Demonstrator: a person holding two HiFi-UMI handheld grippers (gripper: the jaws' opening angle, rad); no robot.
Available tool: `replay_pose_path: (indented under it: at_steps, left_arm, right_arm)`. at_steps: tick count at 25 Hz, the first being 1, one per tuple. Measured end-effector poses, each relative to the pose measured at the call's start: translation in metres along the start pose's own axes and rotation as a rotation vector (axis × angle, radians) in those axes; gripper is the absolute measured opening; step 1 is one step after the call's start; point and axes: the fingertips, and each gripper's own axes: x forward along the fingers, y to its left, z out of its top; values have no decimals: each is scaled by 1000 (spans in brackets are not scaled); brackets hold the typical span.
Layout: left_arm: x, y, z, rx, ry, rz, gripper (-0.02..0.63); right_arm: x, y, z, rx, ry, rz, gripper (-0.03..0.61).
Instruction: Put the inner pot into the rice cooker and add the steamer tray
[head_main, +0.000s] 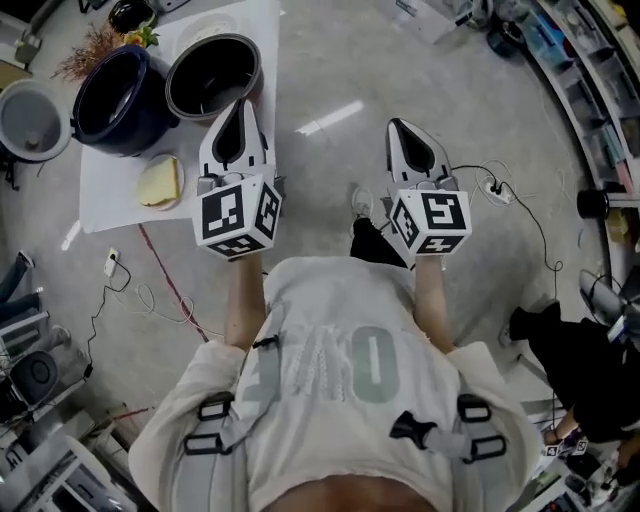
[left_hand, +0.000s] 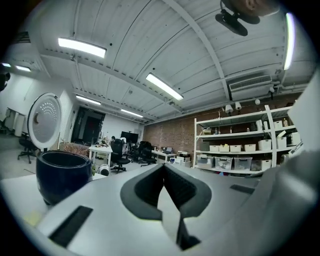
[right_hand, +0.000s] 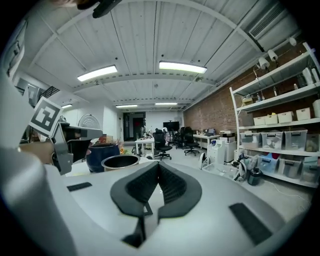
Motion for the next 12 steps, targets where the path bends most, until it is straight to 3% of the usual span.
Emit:
replay_pose_path:
  at_steps: [6,12]
  left_arm:
    - [88,-24,14,26,-7,80,20]
    - [148,-54,8,36,2,153,20]
  right_arm:
    - [71,-78,35,-22,-15,61,8]
    - [123,-147,39,-15,7,127,8]
